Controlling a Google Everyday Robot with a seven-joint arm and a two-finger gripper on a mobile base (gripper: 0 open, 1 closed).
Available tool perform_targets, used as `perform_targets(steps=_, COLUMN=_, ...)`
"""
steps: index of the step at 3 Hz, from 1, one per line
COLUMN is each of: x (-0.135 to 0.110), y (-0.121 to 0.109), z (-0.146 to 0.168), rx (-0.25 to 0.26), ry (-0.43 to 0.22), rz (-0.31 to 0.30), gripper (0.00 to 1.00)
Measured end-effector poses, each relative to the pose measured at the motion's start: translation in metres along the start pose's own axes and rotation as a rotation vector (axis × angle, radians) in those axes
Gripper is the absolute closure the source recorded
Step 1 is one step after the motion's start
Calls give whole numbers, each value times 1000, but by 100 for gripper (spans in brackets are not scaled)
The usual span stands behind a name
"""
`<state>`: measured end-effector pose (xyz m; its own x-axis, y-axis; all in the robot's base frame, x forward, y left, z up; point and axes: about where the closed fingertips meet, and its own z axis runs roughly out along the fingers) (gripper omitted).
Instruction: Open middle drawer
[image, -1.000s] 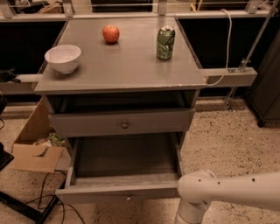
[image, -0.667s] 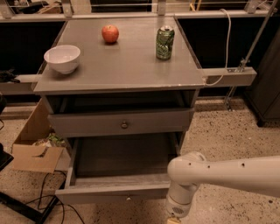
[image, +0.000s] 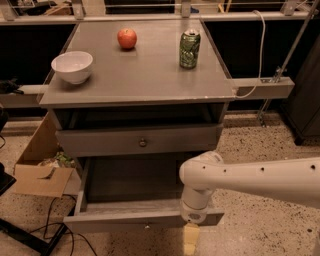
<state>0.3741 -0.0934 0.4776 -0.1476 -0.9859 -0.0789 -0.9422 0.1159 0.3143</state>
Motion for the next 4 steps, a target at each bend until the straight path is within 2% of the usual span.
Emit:
perform_targets(steps=1, x=14, y=-39, z=12, rx=58, ry=-40, rz=-88, gripper=0)
perform_targets(steps=2, x=29, y=-83, z=28, rx=91, ry=-47, rz=-131, gripper=0)
perform_targets(steps=3, x=30, y=-84, z=29, rx=92, ry=-47, rz=-128, gripper=0)
perform_targets(steps=4, x=45, y=-44, z=55, rx=24, ry=-45, rz=-66, gripper=26)
